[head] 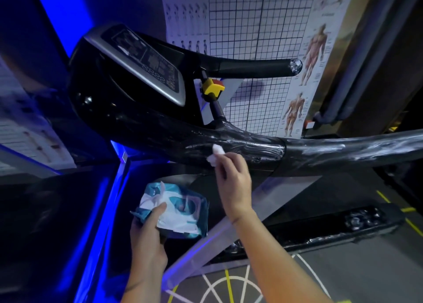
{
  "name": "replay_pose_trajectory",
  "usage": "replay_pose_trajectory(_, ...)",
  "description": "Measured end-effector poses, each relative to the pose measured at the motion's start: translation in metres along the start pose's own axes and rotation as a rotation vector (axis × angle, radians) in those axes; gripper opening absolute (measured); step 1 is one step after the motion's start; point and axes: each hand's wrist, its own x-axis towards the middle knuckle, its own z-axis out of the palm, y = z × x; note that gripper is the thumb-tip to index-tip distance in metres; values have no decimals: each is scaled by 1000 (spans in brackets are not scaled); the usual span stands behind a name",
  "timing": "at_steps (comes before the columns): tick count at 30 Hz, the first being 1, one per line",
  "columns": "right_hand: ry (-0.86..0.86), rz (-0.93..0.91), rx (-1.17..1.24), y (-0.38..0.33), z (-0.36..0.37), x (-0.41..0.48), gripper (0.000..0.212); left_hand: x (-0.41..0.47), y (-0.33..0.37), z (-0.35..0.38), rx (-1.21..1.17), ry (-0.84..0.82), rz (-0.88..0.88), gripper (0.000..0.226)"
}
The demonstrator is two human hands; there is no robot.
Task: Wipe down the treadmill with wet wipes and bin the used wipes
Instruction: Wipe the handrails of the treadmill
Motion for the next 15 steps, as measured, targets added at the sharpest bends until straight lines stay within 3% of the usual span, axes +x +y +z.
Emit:
replay_pose_trajectory(5,215,283,-95,57,-43,-2,20,1,0,-4,-17,-17,-5,49)
replay_pose_trajectory(9,267,454,-139,67,-60,6,18,-5,-3,-3,-22,-31,-2,51)
replay_pose_trajectory(15,12,-46,79,-42,-4,13,15,-6,-8,-4,4,-5,19,44)
